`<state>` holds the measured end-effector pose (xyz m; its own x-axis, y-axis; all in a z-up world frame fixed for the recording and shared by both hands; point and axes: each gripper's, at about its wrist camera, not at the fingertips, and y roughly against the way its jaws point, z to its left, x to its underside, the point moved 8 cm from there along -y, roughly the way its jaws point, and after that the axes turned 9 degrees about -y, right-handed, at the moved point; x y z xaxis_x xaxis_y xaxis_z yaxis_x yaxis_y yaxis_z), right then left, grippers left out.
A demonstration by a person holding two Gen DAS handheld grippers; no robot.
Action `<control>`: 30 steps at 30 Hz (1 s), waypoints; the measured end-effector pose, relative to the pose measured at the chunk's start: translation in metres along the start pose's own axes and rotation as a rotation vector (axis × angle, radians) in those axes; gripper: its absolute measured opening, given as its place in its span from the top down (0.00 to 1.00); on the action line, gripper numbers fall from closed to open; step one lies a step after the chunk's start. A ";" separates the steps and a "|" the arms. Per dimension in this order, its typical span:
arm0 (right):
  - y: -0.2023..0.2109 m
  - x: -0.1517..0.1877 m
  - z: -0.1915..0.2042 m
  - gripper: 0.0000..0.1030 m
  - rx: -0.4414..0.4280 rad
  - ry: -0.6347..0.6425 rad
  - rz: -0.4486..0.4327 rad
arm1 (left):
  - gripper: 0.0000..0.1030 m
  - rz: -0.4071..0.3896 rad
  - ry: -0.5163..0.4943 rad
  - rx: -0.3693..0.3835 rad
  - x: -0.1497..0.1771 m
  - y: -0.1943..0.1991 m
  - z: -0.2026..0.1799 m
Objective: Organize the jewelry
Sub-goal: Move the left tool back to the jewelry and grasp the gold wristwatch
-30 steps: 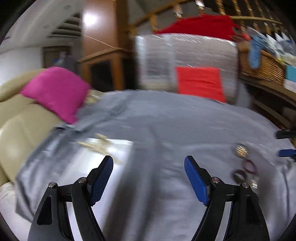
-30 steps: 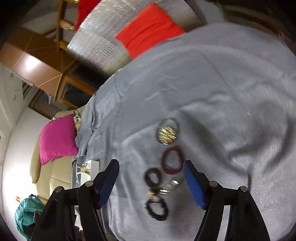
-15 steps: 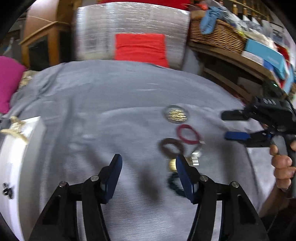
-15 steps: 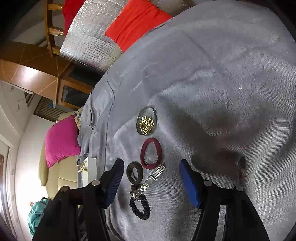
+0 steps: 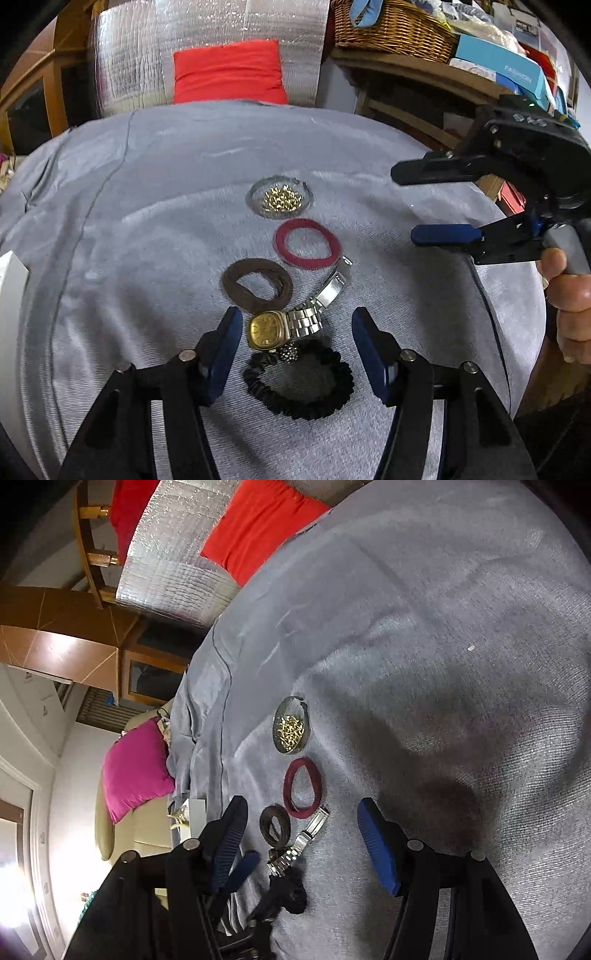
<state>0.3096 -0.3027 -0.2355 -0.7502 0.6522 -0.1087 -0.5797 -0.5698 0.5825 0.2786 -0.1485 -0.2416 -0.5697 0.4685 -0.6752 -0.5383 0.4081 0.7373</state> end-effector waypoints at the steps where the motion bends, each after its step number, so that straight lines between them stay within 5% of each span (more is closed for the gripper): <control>1: -0.001 0.000 0.001 0.36 -0.002 0.001 0.003 | 0.49 0.006 -0.004 -0.011 0.001 -0.002 0.002; 3: -0.003 0.002 0.003 0.36 -0.005 0.004 0.010 | 0.60 0.014 -0.007 -0.040 0.002 -0.006 0.006; 11: -0.014 0.007 0.003 0.36 0.013 0.017 0.038 | 0.78 0.011 0.004 -0.045 0.002 -0.010 0.013; 22: -0.035 0.009 0.003 0.36 0.060 0.034 0.043 | 0.82 -0.015 0.079 0.019 0.005 0.005 0.027; 24: -0.039 0.007 0.005 0.40 0.080 0.056 0.028 | 0.82 -0.028 0.084 0.020 0.005 0.011 0.031; 27: -0.049 0.004 0.006 0.63 0.122 0.081 0.017 | 0.82 -0.040 0.103 0.020 0.006 0.019 0.038; 30: -0.057 0.001 0.004 0.64 0.168 0.103 0.003 | 0.82 -0.051 0.121 0.021 0.006 0.028 0.044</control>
<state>0.3432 -0.2674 -0.2659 -0.7856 0.5908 -0.1839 -0.5227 -0.4745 0.7082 0.2880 -0.0997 -0.2241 -0.6133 0.3498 -0.7082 -0.5561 0.4456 0.7016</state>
